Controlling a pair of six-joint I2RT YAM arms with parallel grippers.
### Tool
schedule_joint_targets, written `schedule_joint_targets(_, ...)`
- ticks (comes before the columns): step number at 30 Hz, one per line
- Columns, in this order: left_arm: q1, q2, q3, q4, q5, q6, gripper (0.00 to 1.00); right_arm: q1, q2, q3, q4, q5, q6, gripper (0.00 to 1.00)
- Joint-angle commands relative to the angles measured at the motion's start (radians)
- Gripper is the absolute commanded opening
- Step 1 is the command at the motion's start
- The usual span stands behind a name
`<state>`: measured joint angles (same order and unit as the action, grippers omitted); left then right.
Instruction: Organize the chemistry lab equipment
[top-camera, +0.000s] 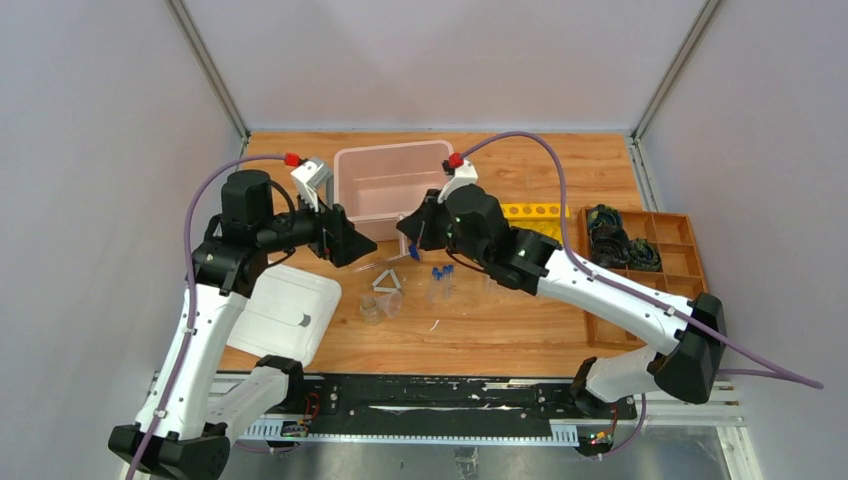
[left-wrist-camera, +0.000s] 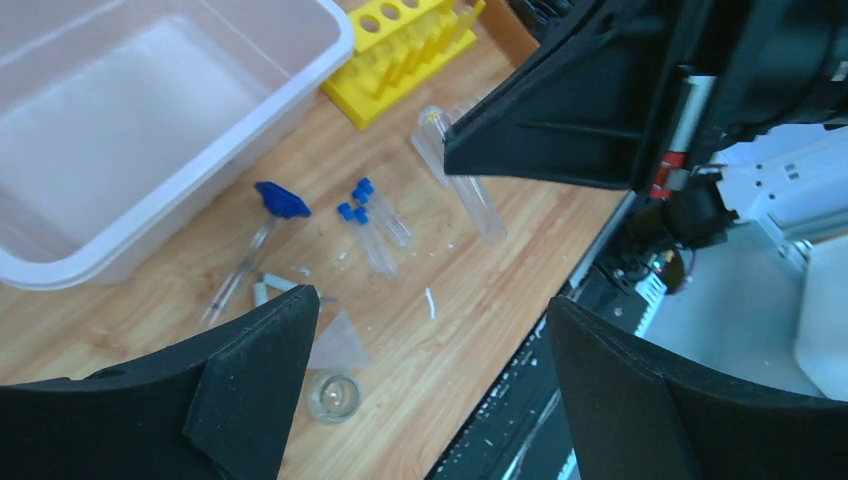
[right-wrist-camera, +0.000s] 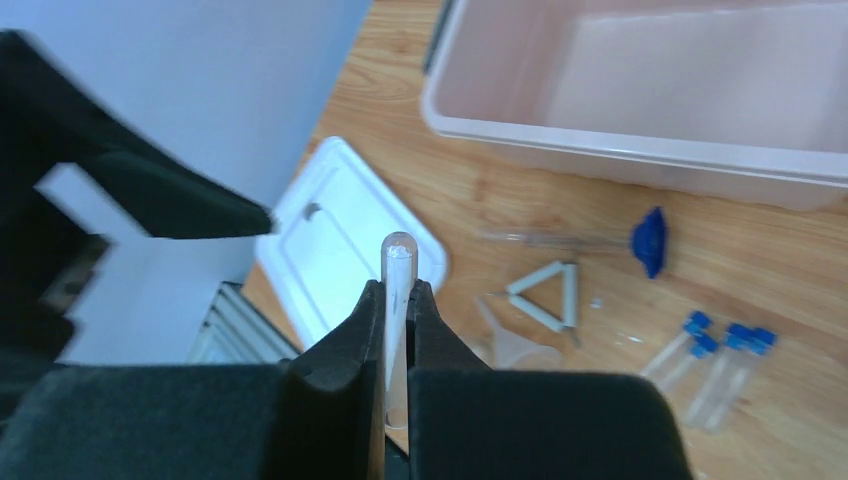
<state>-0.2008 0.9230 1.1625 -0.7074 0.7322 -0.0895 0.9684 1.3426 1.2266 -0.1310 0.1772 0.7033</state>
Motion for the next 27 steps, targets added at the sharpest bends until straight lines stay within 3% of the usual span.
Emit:
schedule_joint_targets(1,-0.006,-0.008,-0.060,0.099,0.134,-0.129,0.88,0.090,0.033,0.086,0.122,0.029,0.051,0.00)
schedule_joint_targets(11,-0.006,-0.005,-0.106,0.135,0.208,-0.170,0.65,0.150,0.088,0.133,0.218,0.027,0.055,0.00)
schedule_joint_targets(22,-0.006,0.011,-0.121,0.126,0.210,-0.145,0.20,0.164,0.077,0.117,0.232,0.049,0.040,0.00)
schedule_joint_targets(24,-0.006,0.014,-0.111,0.093,0.204,-0.110,0.15,0.163,0.076,0.124,0.207,0.075,0.034,0.12)
schedule_joint_targets(27,-0.006,0.025,-0.087,0.029,0.195,-0.026,0.12,0.142,0.080,0.168,0.094,0.074,0.034,0.40)
